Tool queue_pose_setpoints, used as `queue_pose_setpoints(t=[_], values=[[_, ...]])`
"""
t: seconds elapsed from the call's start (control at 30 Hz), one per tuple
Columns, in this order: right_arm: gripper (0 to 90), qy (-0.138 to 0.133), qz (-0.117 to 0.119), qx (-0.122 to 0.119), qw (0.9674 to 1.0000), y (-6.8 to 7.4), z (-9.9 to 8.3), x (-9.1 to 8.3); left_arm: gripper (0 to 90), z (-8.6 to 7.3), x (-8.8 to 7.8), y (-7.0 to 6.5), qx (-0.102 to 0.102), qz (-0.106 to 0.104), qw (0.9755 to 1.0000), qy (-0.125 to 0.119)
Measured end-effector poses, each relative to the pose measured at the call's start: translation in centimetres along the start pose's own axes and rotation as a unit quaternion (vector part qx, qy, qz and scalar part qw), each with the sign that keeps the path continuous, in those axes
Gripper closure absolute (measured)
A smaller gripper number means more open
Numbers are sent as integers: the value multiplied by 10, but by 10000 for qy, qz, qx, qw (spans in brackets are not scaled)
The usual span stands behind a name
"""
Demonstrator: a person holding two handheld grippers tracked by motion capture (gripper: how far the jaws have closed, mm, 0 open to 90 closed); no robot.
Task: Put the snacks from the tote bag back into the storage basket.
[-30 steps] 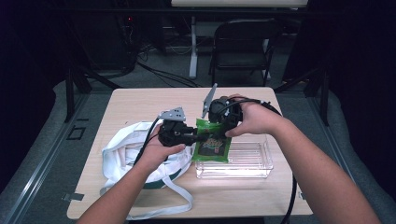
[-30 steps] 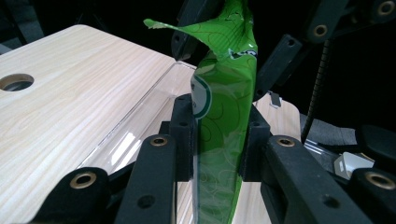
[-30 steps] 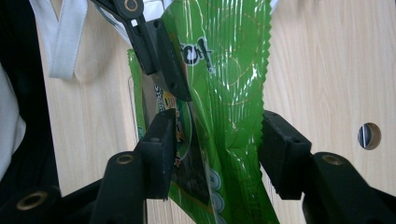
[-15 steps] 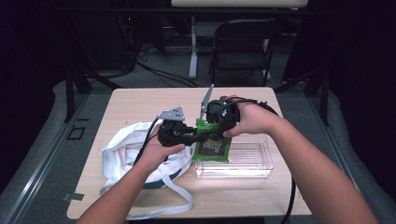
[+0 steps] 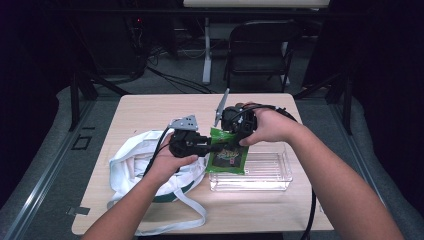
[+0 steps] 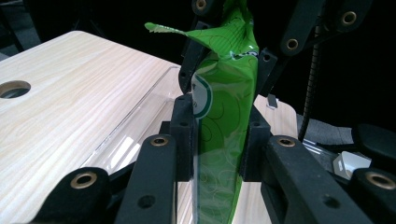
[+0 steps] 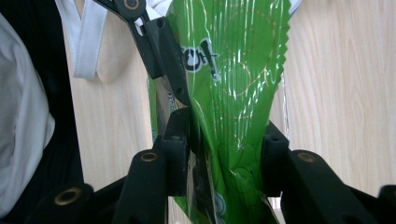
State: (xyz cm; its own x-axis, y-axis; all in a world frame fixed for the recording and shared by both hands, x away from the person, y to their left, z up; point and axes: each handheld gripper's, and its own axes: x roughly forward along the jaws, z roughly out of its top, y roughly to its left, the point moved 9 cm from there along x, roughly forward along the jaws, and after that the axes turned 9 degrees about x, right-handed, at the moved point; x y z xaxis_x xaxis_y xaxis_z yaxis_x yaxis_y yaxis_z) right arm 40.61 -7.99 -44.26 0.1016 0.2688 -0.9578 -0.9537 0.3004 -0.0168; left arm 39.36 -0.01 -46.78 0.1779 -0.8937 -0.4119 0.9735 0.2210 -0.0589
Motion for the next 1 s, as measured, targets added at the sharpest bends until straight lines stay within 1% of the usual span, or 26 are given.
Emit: queue_pose_setpoints(t=[0.13,0.2,0.3,0.6,0.67,0.7,0.77,0.9,1.0], values=[[663,21,51,-4,10000,1,-1,1,728,0,1,-1,17,-2,10000,18],[677,89,63,-32,9999,1,-2,1,728,-1,2,-1,31,-20,10000,32],[691,114,98,-40,9999,1,-3,1,727,-1,2,-2,49,-22,10000,39],[723,194,163,-12,9997,2,-5,1,725,-1,5,-3,110,-33,9999,77],[729,240,159,-6,9996,2,-6,2,723,-2,6,-3,107,-33,9999,88],[731,288,122,-44,9995,1,-6,1,722,-2,6,-2,102,-31,9999,90],[737,258,159,-12,9995,2,-6,2,718,-2,6,-3,109,-34,9999,115],[742,252,126,-39,9996,1,-6,2,712,-2,6,-2,93,-27,9999,100],[746,290,85,-42,9995,0,-7,2,697,-2,8,-1,45,-13,9999,98]])
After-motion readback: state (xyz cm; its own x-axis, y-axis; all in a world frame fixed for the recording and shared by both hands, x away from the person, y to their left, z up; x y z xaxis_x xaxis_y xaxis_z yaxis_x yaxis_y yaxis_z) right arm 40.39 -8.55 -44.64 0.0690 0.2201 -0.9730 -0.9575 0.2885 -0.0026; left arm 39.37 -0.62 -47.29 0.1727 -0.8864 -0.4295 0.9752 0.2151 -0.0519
